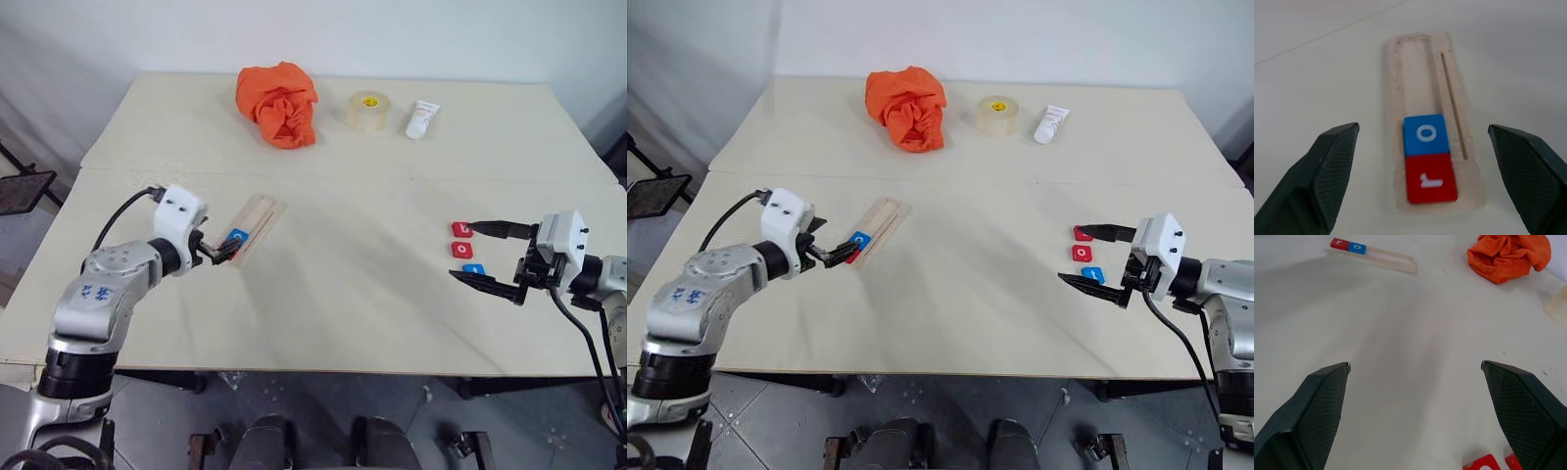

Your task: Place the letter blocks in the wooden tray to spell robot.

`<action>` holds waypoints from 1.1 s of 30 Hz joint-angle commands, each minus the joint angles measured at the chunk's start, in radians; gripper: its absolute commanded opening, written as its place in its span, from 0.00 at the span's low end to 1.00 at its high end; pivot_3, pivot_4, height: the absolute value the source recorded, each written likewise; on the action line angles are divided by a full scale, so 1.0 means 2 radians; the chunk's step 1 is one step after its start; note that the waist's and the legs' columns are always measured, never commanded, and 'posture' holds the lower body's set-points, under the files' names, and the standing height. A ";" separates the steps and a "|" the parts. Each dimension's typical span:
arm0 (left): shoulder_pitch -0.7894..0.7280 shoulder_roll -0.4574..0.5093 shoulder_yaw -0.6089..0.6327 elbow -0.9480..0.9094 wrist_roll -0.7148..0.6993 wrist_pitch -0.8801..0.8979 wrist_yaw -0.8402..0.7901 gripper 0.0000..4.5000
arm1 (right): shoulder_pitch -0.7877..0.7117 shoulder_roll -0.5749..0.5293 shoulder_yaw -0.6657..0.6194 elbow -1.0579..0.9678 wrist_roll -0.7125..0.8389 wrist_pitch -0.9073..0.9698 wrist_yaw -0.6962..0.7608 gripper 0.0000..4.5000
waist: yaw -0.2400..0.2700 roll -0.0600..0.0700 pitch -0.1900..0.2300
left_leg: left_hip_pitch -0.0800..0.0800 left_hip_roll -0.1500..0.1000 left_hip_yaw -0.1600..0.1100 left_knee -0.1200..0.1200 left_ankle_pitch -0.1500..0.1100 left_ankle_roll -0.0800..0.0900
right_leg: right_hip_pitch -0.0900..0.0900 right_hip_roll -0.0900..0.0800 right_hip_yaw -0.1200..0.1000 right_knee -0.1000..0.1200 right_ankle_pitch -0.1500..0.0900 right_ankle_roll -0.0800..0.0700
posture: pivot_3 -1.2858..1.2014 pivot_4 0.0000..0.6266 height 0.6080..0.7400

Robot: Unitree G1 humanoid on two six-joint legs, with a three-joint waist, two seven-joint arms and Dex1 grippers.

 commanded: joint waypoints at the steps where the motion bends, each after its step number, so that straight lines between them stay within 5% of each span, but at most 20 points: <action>1: -0.030 0.003 -0.021 0.007 0.013 0.060 0.008 1.00 | 0.007 -0.002 -0.010 -0.013 0.007 -0.003 0.002 1.00 | 0.000 0.000 0.000 | 0.000 0.000 0.000 0.000 0.000 0.000 | 0.000 0.000 0.000 0.000 0.000 0.000 | 0.52 0.24 1.00; 22: -0.057 -0.015 -0.060 0.087 0.043 0.107 0.006 1.00 | 0.026 -0.006 -0.019 -0.010 0.003 -0.012 -0.003 1.00 | 0.000 -0.001 0.001 | 0.000 0.000 0.000 0.000 0.000 0.000 | 0.000 0.000 0.001 0.000 0.000 0.000 | 0.52 0.24 1.00; 26: -0.052 -0.019 -0.057 0.112 0.051 0.090 0.011 0.76 | 0.019 -0.007 -0.017 -0.004 -0.002 -0.014 -0.006 1.00 | 0.000 -0.001 0.001 | 0.001 0.000 0.000 0.000 0.000 0.000 | 0.000 0.000 0.001 0.000 0.000 0.000 | 0.52 0.24 1.00; 33: -0.030 0.021 -0.105 0.097 0.073 -0.067 -0.073 0.76 | 0.019 -0.011 -0.021 -0.001 -0.005 -0.014 -0.010 1.00 | 0.000 -0.001 0.001 | 0.001 0.000 0.001 0.001 0.001 -0.001 | 0.001 0.000 0.001 0.001 0.000 0.000 | 0.52 0.24 1.00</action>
